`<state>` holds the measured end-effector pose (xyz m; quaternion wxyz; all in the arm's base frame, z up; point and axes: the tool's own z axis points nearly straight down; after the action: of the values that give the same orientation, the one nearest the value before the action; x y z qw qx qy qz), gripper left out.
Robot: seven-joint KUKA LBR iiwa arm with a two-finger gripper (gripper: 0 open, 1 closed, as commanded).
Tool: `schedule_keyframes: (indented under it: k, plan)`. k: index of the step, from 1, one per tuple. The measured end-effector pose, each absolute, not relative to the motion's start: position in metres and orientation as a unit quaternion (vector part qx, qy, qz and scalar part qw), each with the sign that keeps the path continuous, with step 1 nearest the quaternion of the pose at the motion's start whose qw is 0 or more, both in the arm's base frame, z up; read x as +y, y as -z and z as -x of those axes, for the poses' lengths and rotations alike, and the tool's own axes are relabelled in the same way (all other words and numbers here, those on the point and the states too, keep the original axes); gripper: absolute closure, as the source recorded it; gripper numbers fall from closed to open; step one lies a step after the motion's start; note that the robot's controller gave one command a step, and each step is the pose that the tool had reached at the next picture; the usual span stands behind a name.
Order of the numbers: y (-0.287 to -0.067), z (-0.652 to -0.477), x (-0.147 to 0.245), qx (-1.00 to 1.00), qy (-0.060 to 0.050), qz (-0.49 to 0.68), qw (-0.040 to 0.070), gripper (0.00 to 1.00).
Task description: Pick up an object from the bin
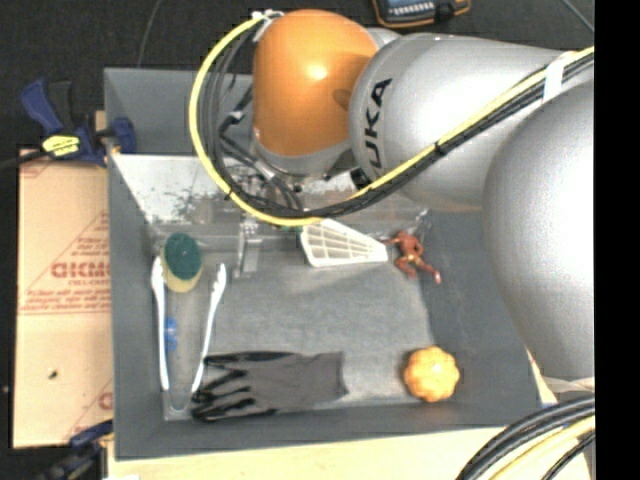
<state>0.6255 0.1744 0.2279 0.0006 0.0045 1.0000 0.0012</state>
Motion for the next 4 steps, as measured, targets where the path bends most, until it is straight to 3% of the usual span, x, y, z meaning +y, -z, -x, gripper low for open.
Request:
schedule_keyframes:
  k: [1,2,3,4]
  plan:
    - [-0.228,-0.626,0.175,1.000,-0.001,-0.005,0.001,0.00]
    - [-0.156,-0.617,0.222,1.000,-0.001,0.013,0.000,0.00]
    - [-0.261,-0.629,0.100,1.000,-0.002,-0.017,0.007,0.00]
    - [-0.158,-0.621,0.148,0.999,-0.002,0.036,0.004,0.00]
